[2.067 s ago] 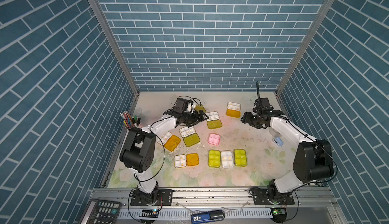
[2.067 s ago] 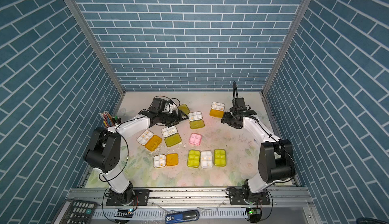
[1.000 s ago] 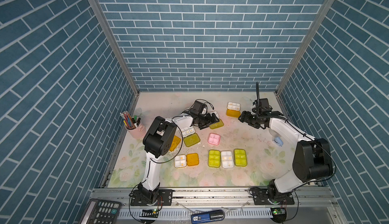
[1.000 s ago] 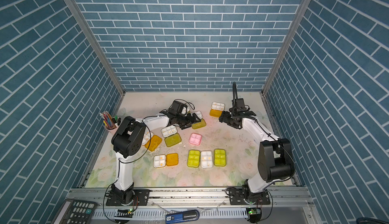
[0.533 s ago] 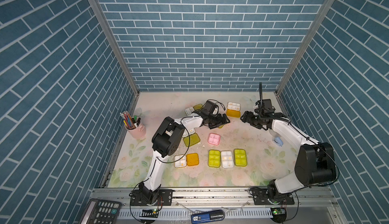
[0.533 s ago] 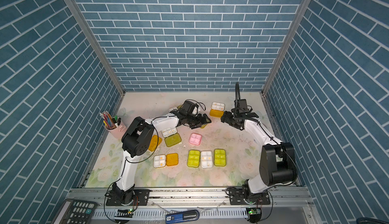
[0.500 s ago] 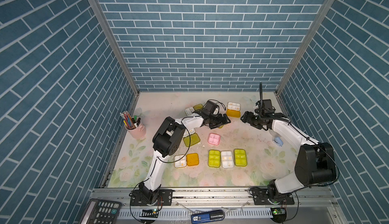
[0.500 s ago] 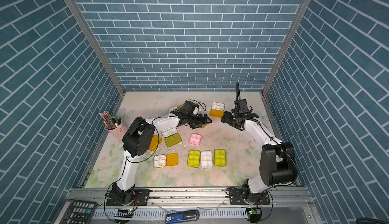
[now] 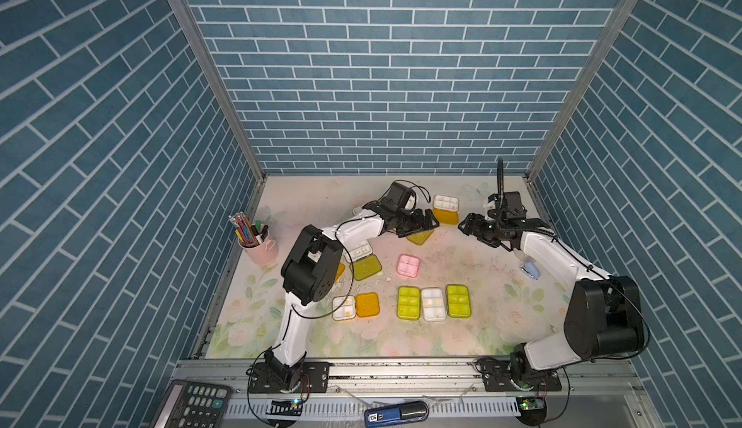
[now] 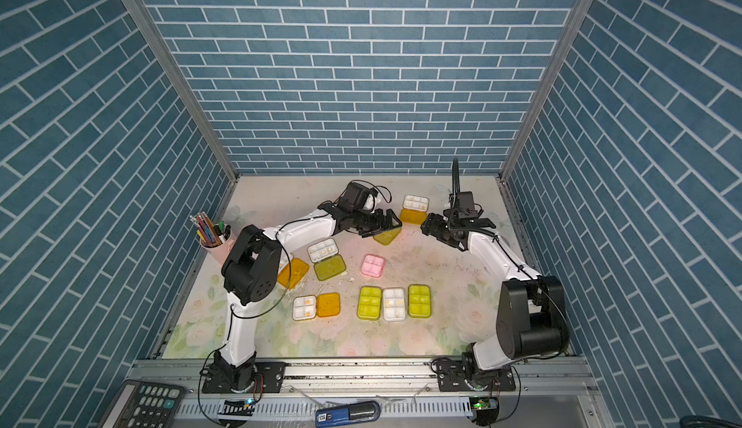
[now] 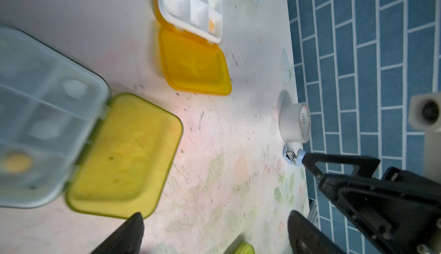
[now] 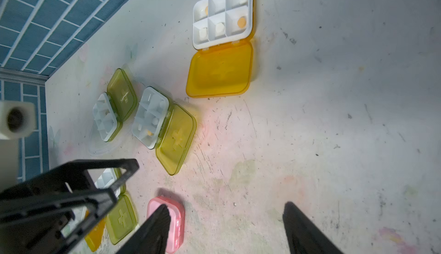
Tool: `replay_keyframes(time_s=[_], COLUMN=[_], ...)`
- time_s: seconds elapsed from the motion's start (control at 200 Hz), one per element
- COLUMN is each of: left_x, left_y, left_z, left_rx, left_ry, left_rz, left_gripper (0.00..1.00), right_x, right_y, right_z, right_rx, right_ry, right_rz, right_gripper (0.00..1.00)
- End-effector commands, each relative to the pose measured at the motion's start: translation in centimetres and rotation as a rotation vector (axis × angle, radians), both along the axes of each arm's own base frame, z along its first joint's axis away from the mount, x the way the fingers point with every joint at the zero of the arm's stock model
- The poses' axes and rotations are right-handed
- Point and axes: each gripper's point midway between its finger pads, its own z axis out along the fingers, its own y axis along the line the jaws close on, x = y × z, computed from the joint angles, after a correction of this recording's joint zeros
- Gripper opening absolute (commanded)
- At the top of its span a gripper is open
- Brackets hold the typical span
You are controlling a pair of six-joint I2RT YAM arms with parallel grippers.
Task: Close pillboxes
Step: Adjust the pillbox at the center of the board.
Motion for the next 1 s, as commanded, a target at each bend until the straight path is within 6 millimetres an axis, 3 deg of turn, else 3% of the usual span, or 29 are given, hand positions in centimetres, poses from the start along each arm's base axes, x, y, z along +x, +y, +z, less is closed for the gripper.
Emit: replay_keyframes(time_s=[0.0, 0.215, 0.575, 0.995], left_x=[2.9, 6.0, 4.7, 5.1], left_y=[5.0, 6.7, 8.6, 6.3], left_z=[-1.4, -1.9, -4.7, -6.5], left_rx=[0.159, 0.268, 0.364, 0.272], left_ry=[-0.009, -0.019, 0.017, 0.048], left_rz=[0.077, 0.072, 0.073, 0.016], left_gripper=[0.95, 0.95, 0.96, 0.96], right_x=[-0.2, 0.1, 0.4, -1.1], right_y=[0.3, 0.7, 0.8, 0.7], right_z=[-0.5, -1.0, -1.2, -4.7], right_rx=[0.024, 0.042, 0.043, 0.061], right_ry=[0.010, 0.008, 0.012, 0.073], right_rz=[0.002, 0.022, 0.022, 0.004], right_gripper=[0.77, 0.80, 0.80, 0.77])
